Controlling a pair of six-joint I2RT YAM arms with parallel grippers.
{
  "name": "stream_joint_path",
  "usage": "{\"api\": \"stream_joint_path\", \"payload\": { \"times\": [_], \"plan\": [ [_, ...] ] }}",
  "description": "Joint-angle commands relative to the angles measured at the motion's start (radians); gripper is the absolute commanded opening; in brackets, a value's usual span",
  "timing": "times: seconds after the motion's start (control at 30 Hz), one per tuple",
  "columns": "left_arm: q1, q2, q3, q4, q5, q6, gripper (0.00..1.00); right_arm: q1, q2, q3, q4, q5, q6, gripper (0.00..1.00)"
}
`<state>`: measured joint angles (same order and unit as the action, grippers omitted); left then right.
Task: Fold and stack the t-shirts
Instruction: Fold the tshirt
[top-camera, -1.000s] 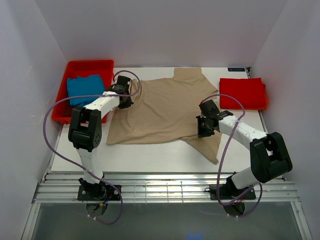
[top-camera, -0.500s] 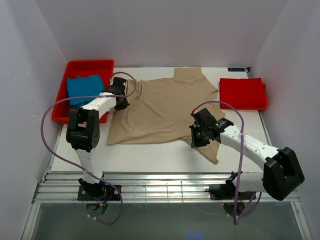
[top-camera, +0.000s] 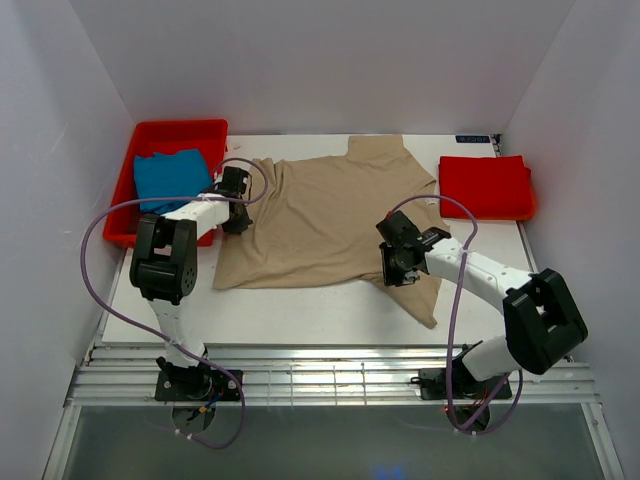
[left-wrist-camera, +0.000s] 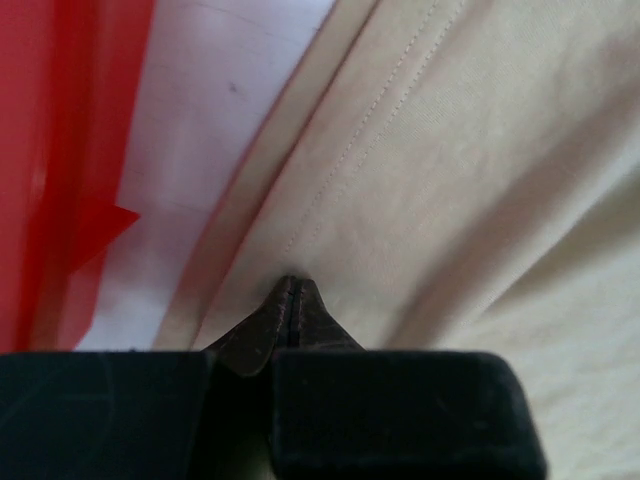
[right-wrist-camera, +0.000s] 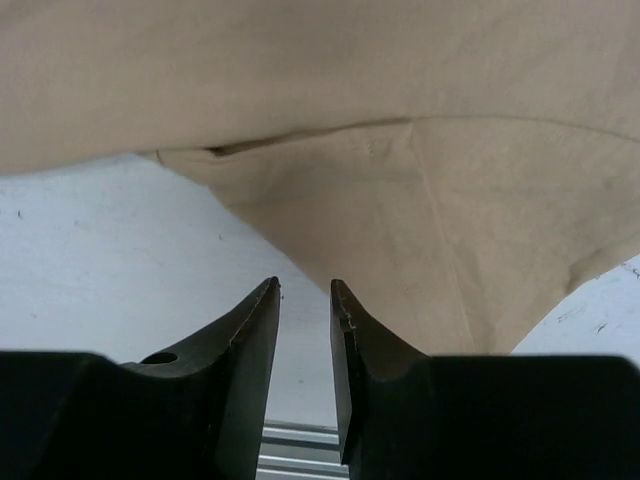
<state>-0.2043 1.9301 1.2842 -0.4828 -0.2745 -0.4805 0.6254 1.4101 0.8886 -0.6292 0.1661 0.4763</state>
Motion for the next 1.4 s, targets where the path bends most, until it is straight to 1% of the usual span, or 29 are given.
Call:
{"api": "stream_joint_path", "payload": {
  "times": [0.0, 0.13, 0.3, 0.5, 0.83, 0.93, 0.97, 1.0, 1.1, 1.17, 1.37],
  "plan": [
    [0.022, -0.06, -0.034, 0.004, -0.035, -0.01, 0.0, -0.019, 0.05, 0.059, 0.048, 0.069, 0.008, 0.34],
    [0.023, -0.063, -0.074, 0.012, -0.038, -0.015, 0.0, -0.044, 0.072, 0.078, 0.057, 0.116, 0.004, 0.34],
    [0.023, -0.086, -0.095, 0.012, -0.045, -0.027, 0.0, -0.081, 0.07, 0.056, 0.075, 0.131, 0.002, 0.34],
    [0.023, -0.1, -0.089, 0.012, -0.034, -0.023, 0.0, -0.121, 0.081, 0.006, 0.134, 0.105, -0.018, 0.34],
    [0.023, -0.117, -0.083, 0.007, -0.035, -0.009, 0.0, -0.128, 0.151, -0.004, 0.201, 0.078, -0.045, 0.34],
    [0.025, -0.117, -0.082, 0.009, -0.043, 0.0, 0.0, -0.128, 0.155, -0.004, 0.207, 0.072, -0.05, 0.3],
    [0.025, -0.117, -0.08, 0.009, -0.043, 0.002, 0.0, -0.127, 0.153, -0.005, 0.207, 0.07, -0.051, 0.26],
    [0.025, -0.117, -0.08, 0.009, -0.043, 0.003, 0.0, -0.128, 0.151, -0.007, 0.209, 0.072, -0.054, 0.19],
    [0.023, -0.112, -0.077, 0.009, -0.04, 0.002, 0.0, -0.127, 0.135, -0.017, 0.214, 0.069, -0.065, 0.09],
    [0.023, -0.112, -0.077, 0.009, -0.037, 0.0, 0.0, -0.128, 0.115, -0.028, 0.217, 0.061, -0.07, 0.08],
    [0.025, -0.108, -0.077, 0.009, -0.034, 0.0, 0.0, -0.127, 0.087, -0.042, 0.215, 0.078, -0.079, 0.08]
  ]
}}
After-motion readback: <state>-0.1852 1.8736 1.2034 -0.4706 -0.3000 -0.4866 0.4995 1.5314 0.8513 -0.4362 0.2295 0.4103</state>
